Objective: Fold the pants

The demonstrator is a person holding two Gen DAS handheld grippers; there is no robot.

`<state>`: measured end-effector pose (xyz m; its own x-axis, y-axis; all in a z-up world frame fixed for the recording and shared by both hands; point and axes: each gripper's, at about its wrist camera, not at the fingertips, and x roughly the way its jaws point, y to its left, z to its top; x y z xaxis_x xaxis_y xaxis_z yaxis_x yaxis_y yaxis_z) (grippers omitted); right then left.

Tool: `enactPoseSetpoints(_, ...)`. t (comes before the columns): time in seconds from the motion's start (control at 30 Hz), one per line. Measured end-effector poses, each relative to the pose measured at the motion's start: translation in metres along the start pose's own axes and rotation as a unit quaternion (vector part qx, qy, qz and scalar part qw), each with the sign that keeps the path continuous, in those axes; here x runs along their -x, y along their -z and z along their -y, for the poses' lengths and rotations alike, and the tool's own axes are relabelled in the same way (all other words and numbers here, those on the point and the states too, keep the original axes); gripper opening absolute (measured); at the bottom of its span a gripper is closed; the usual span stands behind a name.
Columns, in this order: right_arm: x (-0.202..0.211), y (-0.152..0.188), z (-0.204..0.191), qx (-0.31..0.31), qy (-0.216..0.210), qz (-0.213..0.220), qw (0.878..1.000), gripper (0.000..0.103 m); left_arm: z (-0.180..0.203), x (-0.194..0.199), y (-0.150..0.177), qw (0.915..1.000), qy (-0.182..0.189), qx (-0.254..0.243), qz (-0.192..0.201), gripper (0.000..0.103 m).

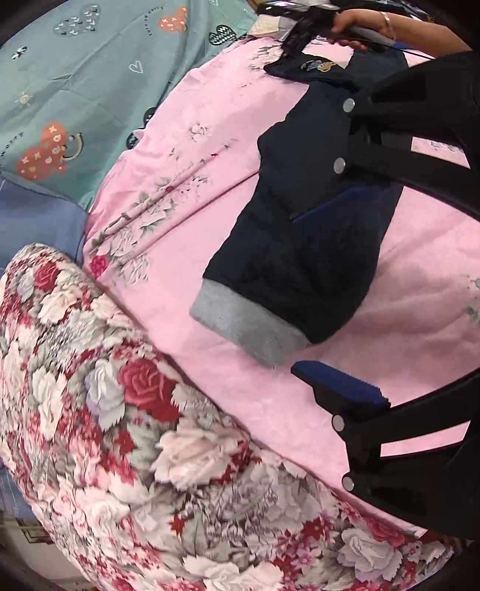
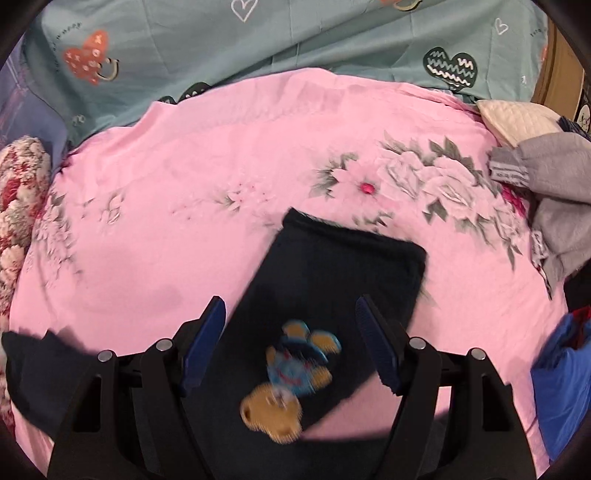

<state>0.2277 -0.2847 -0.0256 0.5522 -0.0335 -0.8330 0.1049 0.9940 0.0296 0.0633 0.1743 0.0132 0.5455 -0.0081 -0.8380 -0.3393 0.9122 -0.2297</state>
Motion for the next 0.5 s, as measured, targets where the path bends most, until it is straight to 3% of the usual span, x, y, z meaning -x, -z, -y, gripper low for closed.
enactPoseSetpoints(0.17, -0.039, -0.021, -0.016, -0.026, 0.012, -0.047, 0.998, 0.073, 0.015, -0.025, 0.001, 0.9991, 0.021, -0.011, -0.035, 0.076)
enactPoseSetpoints(0.23, -0.056, -0.022, -0.019, -0.020, 0.063, -0.076, 0.995, 0.069, 0.019, -0.033, 0.003, 0.9986, 0.025, -0.017, -0.042, 0.076)
enactPoseSetpoints(0.3, -0.058, -0.021, -0.011, -0.031, 0.060, -0.066, 0.996, 0.058, 0.024, -0.040, 0.006, 0.9981, 0.026, -0.026, -0.050, 0.076)
enactPoseSetpoints(0.4, -0.050, -0.018, 0.007, -0.053, 0.056, -0.051, 0.996, 0.023, 0.028, -0.052, 0.008, 0.9978, 0.004, -0.045, -0.048, 0.077)
enactPoseSetpoints(0.43, -0.046, -0.016, 0.018, -0.071, 0.039, -0.049, 0.996, 0.007, 0.030, -0.056, 0.009, 0.9973, -0.004, -0.055, -0.048, 0.077)
enactPoseSetpoints(0.5, -0.028, -0.012, 0.043, -0.116, -0.007, -0.041, 0.992, 0.007, 0.029, -0.067, 0.008, 0.9954, -0.013, -0.074, -0.059, 0.077)
